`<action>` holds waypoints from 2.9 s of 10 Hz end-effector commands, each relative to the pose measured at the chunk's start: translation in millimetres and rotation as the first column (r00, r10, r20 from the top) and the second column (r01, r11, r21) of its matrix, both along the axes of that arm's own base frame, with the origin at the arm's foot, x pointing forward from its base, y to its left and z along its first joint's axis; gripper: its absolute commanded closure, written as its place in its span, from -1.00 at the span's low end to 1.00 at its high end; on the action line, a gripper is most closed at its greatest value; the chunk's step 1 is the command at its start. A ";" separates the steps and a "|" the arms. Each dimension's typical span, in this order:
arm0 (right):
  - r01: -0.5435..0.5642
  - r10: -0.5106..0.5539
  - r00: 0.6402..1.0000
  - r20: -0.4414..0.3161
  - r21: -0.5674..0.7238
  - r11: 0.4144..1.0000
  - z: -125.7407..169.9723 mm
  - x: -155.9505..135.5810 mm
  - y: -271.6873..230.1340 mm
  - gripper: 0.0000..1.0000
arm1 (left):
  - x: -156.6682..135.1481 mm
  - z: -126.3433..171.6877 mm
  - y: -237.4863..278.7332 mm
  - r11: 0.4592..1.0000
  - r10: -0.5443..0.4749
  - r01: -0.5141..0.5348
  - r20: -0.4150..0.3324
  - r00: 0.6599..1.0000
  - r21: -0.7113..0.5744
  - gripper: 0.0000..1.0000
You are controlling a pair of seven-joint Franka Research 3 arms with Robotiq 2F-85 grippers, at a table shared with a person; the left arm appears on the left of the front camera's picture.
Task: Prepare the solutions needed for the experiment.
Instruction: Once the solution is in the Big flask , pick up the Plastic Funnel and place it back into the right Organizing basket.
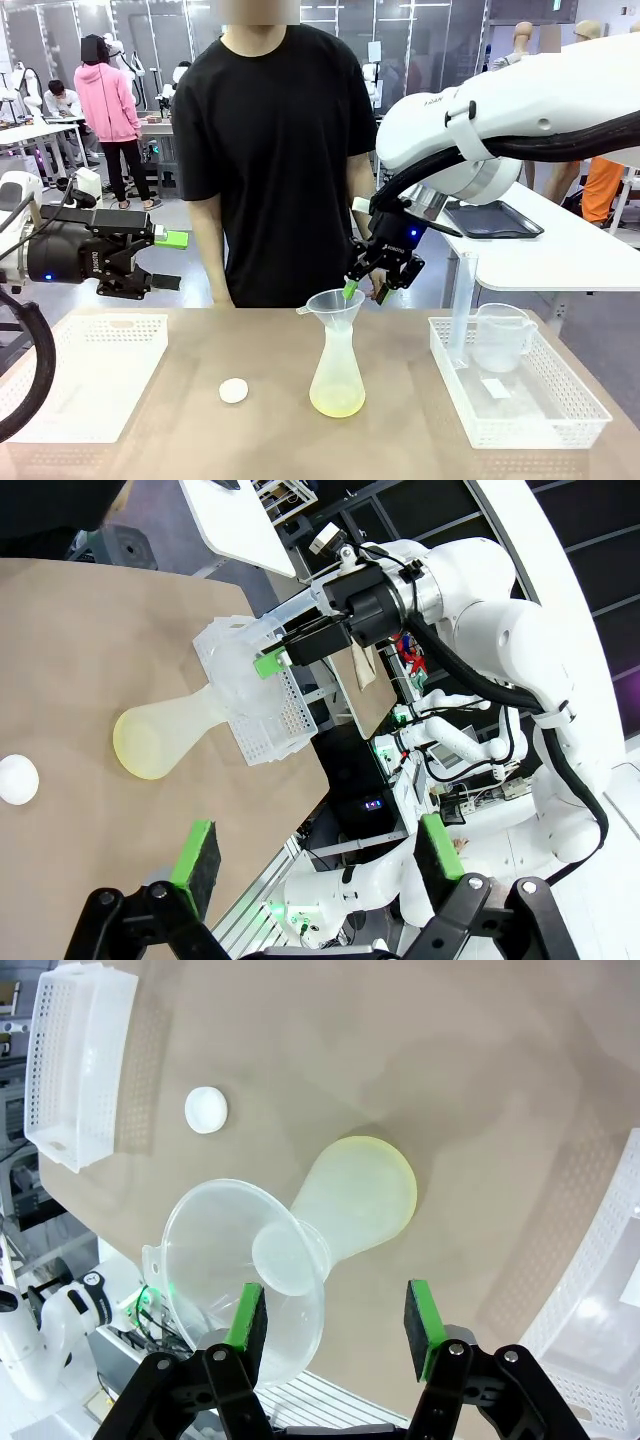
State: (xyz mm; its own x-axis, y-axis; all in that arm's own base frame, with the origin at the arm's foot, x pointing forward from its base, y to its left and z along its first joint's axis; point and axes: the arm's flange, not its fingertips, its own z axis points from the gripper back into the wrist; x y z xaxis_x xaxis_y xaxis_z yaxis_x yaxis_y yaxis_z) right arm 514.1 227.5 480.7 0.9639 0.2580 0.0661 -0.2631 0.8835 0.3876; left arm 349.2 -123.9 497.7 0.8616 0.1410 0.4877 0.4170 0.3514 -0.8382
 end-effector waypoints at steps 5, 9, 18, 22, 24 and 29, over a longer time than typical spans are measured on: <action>-0.004 0.002 0.998 -0.059 -0.039 0.999 -1.3 4.1 12.4 0.05 | -0.8 2.7 -1.0 1.000 0.008 -0.008 -0.013 1.000 0.002 -1.00; 0.007 -0.010 0.995 -0.096 -0.032 0.999 -1.5 1.7 13.7 0.79 | -0.8 2.7 -1.0 1.000 0.008 -0.008 -0.013 1.000 0.002 -1.00; 0.021 -0.021 0.998 -0.064 0.001 1.000 24.6 -23.1 11.8 1.00 | -0.8 2.7 -1.0 1.000 0.008 -0.008 -0.013 1.000 0.002 -1.00; 0.007 -0.008 0.999 0.031 0.015 1.000 63.2 -41.3 2.6 1.00 | -0.8 2.7 -1.0 1.000 0.008 -0.008 -0.013 1.000 0.002 -1.00; -0.003 0.000 0.994 0.107 0.033 0.999 87.5 -50.4 -1.0 1.00 | -0.8 2.7 -1.0 1.000 0.008 -0.008 -0.013 1.000 0.002 -1.00; -0.026 0.013 0.991 0.131 0.100 0.995 104.5 -54.0 -13.2 1.00 | -0.8 2.7 -1.0 1.000 0.008 -0.008 -0.013 1.000 0.002 -1.00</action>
